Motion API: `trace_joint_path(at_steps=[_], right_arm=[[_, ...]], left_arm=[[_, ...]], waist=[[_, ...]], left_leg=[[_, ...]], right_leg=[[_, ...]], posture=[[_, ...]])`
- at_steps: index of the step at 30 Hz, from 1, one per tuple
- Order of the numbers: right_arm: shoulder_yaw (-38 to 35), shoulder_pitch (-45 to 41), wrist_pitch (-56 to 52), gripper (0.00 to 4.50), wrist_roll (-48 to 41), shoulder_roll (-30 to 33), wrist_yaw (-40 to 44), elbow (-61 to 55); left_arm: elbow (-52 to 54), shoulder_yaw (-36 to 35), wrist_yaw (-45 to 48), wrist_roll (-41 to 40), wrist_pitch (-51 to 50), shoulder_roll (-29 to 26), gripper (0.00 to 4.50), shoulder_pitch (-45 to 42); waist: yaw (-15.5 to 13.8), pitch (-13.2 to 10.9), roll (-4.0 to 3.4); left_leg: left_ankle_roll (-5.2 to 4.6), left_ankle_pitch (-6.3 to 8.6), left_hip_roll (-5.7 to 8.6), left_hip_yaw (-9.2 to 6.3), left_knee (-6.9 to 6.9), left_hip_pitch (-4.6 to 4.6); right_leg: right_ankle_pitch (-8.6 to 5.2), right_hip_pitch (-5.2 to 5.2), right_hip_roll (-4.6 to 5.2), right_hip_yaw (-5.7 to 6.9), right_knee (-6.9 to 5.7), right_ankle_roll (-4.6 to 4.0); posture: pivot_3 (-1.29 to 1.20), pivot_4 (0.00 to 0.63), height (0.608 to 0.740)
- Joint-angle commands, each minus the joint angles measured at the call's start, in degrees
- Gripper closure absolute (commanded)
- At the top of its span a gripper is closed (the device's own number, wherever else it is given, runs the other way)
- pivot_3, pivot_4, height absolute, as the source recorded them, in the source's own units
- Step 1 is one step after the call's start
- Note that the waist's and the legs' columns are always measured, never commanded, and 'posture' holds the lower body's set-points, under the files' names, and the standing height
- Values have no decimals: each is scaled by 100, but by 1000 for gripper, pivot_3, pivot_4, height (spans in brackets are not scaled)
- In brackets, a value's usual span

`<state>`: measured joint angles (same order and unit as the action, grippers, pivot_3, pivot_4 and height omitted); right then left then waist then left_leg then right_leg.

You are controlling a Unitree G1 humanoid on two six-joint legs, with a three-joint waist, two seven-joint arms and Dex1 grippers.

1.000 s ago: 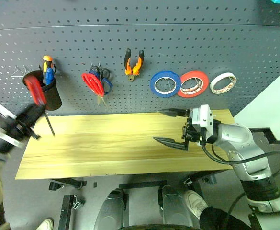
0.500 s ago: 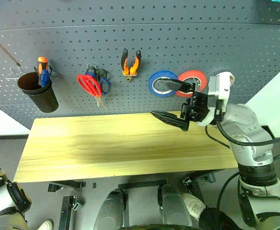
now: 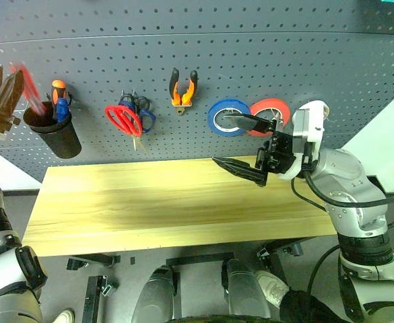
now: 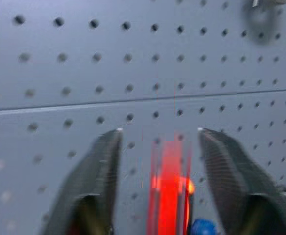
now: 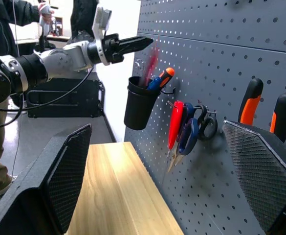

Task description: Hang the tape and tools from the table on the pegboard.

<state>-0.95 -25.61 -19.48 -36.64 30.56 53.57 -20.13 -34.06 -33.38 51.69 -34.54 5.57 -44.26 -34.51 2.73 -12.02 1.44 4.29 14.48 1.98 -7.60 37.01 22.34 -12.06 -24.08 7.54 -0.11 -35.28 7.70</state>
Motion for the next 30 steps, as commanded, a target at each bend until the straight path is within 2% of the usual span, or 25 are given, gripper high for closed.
trace_joint_path(at_steps=[1,5,11,14,17,21,22,24,25,30], right_arm=[[-169,37,8,0,-84,92,-11,-262],[-168,155,11,0,-52,150,8,-261],[-220,1003,519,0,450,521,363,21],[-278,1577,952,0,813,733,575,343],[-365,1959,1537,0,1223,751,558,904],[-455,2358,2541,0,1829,688,439,1892],[-488,2470,2818,0,1981,658,345,2173],[-569,2650,3291,0,2209,594,143,2723],[-619,2720,3469,0,2293,559,21,3004],[-823,3069,4369,0,2557,495,-362,4298]], left_arm=[[64,-224,-99,42,402,-112,861,0],[699,-463,-135,-313,162,-87,861,308],[3615,-677,-106,-1144,-1068,177,861,2523],[4633,-412,-87,-680,-1062,546,861,3962],[5099,-51,-254,-99,-853,957,861,4855],[4932,573,-600,865,-267,1639,861,5496],[4726,755,-673,1115,-74,1818,861,5608],[4194,1051,-838,1652,518,2123,861,5712],[3907,1165,-941,1870,797,2259,861,5735],[2609,1570,-1436,2636,2078,2733,861,5922]], waist=[[-3,0,0],[6,0,1],[30,2,0],[1,5,-4],[-23,9,-1],[-45,30,-4],[-35,46,-9],[-22,92,-49],[-20,102,-46],[-29,149,-46]], left_leg=[[0,0,0,0,0,0],[0,0,0,0,0,0],[-3,4,0,6,-6,2],[-4,4,-1,16,-5,-4],[-6,5,-1,32,-3,-13],[-6,4,-3,34,12,-49],[-4,7,-4,40,9,-84],[-8,12,-35,48,7,-85],[-9,12,-61,73,6,-82],[-49,37,-66,95,-3,-85]], right_leg=[[1,0,0,0,0,1],[1,0,0,0,0,2],[1,-2,4,-9,6,2],[0,0,3,-18,5,1],[-11,6,1,-30,7,-21],[-17,54,0,-30,20,-17],[-18,96,1,-30,41,-17],[-16,137,-19,-17,106,-19],[-16,147,-32,-16,132,-20],[-16,136,-32,-31,124,-21]], posture=[[-95,117,733],[-93,117,733],[-76,121,733],[-58,126,733],[-43,124,733],[-39,125,733],[-28,122,733],[-28,121,733],[-30,119,733],[-46,114,733]])
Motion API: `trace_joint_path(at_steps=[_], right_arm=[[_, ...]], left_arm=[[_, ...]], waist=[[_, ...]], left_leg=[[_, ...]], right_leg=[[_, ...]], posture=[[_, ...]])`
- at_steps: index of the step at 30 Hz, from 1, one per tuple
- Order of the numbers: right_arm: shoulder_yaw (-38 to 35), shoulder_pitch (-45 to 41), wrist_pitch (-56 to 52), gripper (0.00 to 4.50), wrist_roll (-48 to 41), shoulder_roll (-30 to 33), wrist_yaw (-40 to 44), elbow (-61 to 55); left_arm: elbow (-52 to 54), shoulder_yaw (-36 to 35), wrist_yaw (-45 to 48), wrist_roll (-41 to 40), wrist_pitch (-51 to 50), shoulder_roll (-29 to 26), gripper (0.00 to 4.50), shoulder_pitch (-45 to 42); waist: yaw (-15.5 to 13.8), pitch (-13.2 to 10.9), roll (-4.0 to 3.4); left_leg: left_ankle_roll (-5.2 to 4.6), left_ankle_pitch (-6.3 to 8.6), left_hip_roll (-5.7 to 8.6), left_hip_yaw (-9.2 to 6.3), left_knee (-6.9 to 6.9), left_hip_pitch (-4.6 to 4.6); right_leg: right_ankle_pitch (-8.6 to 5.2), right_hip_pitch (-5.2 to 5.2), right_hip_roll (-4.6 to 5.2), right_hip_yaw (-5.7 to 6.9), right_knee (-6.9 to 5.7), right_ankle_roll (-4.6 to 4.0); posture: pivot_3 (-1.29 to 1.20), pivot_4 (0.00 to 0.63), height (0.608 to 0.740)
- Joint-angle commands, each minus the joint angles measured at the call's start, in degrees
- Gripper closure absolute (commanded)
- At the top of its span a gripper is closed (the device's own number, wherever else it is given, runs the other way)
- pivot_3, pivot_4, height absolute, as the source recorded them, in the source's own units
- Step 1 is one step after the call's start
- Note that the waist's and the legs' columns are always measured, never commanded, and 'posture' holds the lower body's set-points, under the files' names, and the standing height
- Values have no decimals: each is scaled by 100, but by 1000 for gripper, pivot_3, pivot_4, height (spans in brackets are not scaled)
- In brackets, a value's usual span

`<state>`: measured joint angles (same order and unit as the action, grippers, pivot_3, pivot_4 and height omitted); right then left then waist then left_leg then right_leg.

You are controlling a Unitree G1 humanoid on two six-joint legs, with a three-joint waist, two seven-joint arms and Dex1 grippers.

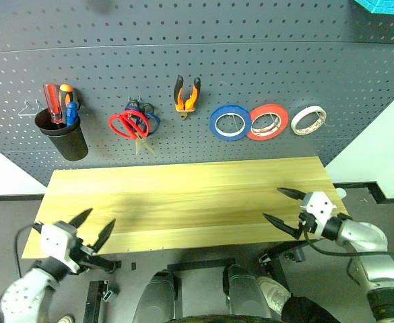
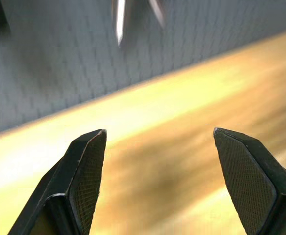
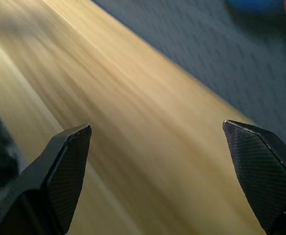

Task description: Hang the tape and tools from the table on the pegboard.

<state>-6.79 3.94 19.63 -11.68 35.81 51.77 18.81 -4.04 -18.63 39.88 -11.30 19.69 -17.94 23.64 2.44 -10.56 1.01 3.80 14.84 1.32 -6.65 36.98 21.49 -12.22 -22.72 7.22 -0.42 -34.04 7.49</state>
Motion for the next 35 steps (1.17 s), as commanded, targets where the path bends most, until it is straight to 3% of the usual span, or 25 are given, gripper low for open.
trace_joint_path(at_steps=[1,9,11,13,17,20,24,29,35], right_arm=[[-279,223,562,0,73,-35,-238,547],[-290,342,820,0,97,-113,-516,985],[-268,290,843,0,127,-171,-600,1065],[-241,253,830,0,153,-212,-673,1071],[-176,243,717,0,183,-301,-778,908],[-112,234,611,0,187,-373,-806,749],[-62,171,496,0,171,-396,-790,657],[-6,43,516,0,179,-409,-750,776],[57,-136,698,0,221,-475,-664,1118]], left_arm=[[-610,135,-349,363,833,185,861,160],[-1366,387,-693,439,1417,252,861,63],[-1578,399,-783,414,1537,252,861,-82],[-1712,419,-820,375,1633,246,861,-161],[-1862,445,-846,291,1700,254,861,-270],[-1957,487,-831,278,1735,232,861,-343],[-2003,550,-823,276,1770,217,861,-369],[-2029,603,-832,243,1853,207,861,-302],[-2095,620,-848,238,1904,190,861,-307]], waist=[[0,4,-6],[49,137,-75],[116,215,-144],[156,264,-159],[147,350,-99],[131,373,-115],[135,385,-130],[171,434,-168],[146,491,-138]], left_leg=[[-6,3,-1,4,-4,0],[7,19,-18,11,17,-2],[8,21,-34,7,18,10],[7,22,-66,7,18,48],[-11,15,-46,25,18,50],[-10,21,-41,27,-14,-6],[-9,22,-51,26,2,-15],[11,34,-69,25,17,3],[10,34,-73,32,4,-4]], right_leg=[[-1,-6,-1,-4,-3,1],[-3,-5,-19,-7,5,3],[-3,5,-26,21,63,4],[-2,37,-35,61,139,4],[3,10,-31,16,90,-2],[-1,16,-36,-6,42,3],[-8,11,-45,-6,5,5],[-6,35,-45,29,81,5],[-4,37,-39,35,74,2]], posture=[[-52,112,733],[-78,88,733],[-82,77,733],[-84,71,733],[-91,61,733],[-87,57,733],[-78,55,733],[-66,43,733],[-55,37,733]])
